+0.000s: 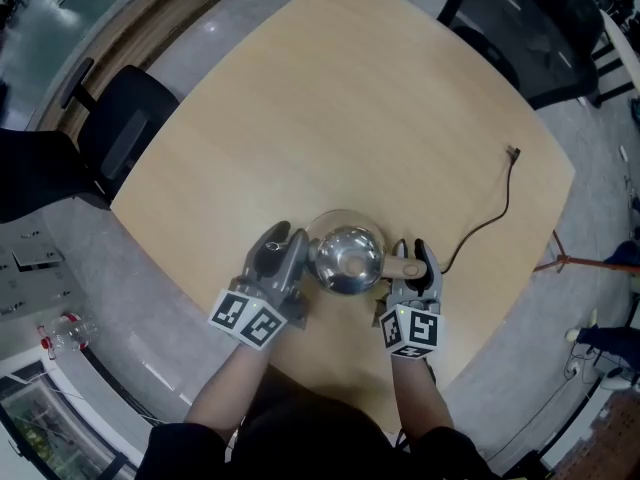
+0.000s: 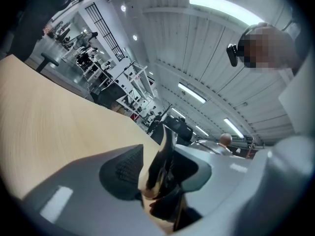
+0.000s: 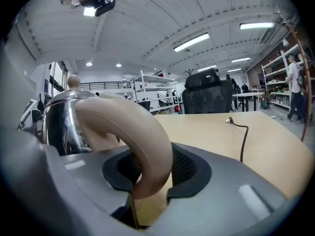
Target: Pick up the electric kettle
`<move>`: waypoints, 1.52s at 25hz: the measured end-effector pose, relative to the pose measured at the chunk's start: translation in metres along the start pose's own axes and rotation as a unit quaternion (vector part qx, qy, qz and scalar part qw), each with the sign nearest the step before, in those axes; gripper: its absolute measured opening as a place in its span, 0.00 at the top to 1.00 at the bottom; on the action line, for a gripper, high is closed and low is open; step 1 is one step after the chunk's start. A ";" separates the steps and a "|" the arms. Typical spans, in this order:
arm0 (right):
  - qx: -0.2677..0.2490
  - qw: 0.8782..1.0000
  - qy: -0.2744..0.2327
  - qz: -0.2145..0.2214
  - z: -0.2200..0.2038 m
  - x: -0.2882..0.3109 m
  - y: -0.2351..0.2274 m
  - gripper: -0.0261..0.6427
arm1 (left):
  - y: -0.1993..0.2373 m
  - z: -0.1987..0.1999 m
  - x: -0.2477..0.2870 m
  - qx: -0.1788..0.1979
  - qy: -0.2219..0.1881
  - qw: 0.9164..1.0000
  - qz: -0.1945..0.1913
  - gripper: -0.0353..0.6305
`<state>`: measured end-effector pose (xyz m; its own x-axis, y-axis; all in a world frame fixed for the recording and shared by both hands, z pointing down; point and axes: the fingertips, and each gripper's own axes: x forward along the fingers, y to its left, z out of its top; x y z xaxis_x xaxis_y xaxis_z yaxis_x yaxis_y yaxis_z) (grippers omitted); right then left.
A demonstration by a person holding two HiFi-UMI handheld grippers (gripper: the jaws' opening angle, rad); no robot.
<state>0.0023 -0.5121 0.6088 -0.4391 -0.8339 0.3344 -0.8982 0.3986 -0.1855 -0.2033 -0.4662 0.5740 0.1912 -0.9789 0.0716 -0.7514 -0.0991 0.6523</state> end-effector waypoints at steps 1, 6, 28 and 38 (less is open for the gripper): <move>0.010 1.000 0.004 0.001 -0.001 0.002 0.000 0.81 | -0.001 -0.001 0.001 -0.006 -0.002 1.000 -0.002 0.76; 0.024 1.000 0.017 0.000 0.001 0.005 0.000 0.84 | 0.002 -0.001 0.004 -0.023 -0.007 1.000 0.002 0.80; 0.006 0.998 -0.061 0.018 0.051 -0.066 0.017 0.84 | -0.068 0.035 -0.055 0.016 -0.074 0.997 -0.021 0.81; -0.012 0.996 -0.076 0.037 0.051 -0.144 0.019 0.85 | -0.116 0.019 -0.118 0.024 -0.104 0.994 -0.026 0.82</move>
<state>0.0497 -0.4041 0.5103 -0.4982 -0.8487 0.1772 -0.8641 0.4693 -0.1817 -0.1508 -0.3424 0.4750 0.1001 -0.9873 -0.1230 -0.7745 -0.1549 0.6134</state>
